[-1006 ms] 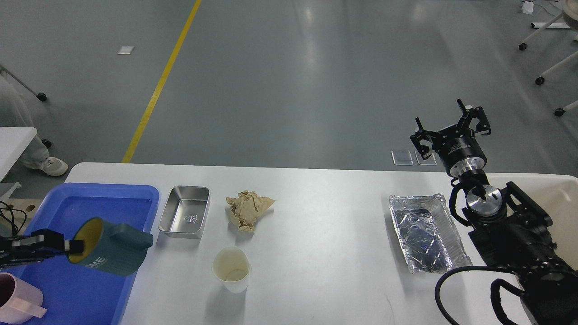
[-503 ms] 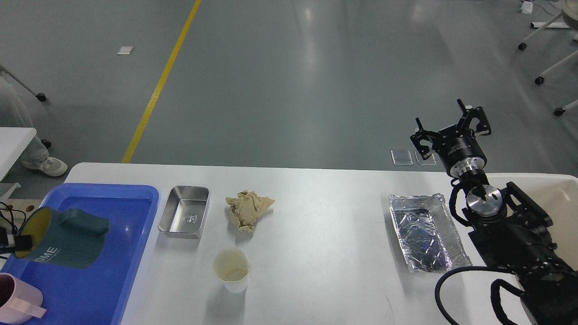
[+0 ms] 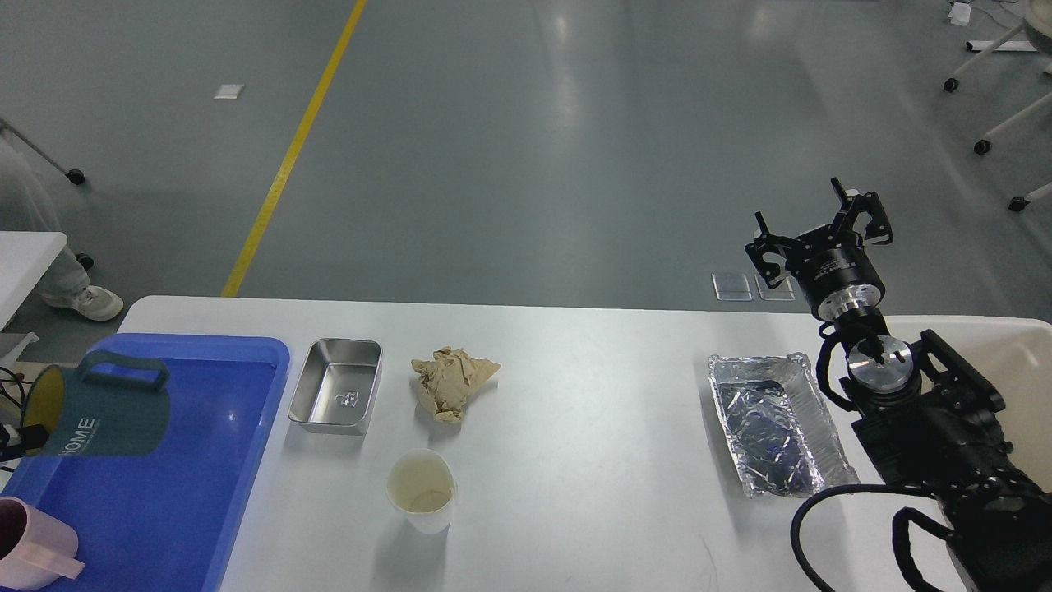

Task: Tidy desktop
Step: 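Lower the teal mug into the blue bin and release it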

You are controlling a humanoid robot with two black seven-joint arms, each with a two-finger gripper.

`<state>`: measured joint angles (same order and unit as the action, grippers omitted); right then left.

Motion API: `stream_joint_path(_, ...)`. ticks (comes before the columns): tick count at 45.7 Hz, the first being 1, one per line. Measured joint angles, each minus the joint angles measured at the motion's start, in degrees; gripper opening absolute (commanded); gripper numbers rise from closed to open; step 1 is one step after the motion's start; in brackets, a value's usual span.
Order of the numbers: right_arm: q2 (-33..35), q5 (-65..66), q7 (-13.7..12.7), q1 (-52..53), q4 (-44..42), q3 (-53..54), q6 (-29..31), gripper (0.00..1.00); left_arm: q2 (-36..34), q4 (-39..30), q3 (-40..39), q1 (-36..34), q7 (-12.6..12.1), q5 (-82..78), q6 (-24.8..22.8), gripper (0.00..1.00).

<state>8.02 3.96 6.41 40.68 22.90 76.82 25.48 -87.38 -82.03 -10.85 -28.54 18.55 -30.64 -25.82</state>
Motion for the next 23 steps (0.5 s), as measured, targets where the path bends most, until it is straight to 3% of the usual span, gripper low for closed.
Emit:
stream_joint_path(12,0.23,0.0,0.0,-0.05,0.12,0.08,-0.08,1.0,3.23,0.71,3.02,0.31,-1.49,0.22,3.59,0.0)
stream_joint_path(23,0.31,0.0,0.0,-0.07,0.11,0.09,-0.08,1.0,2.54,0.74,5.69,0.33,-6.53,0.42,3.75,0.0)
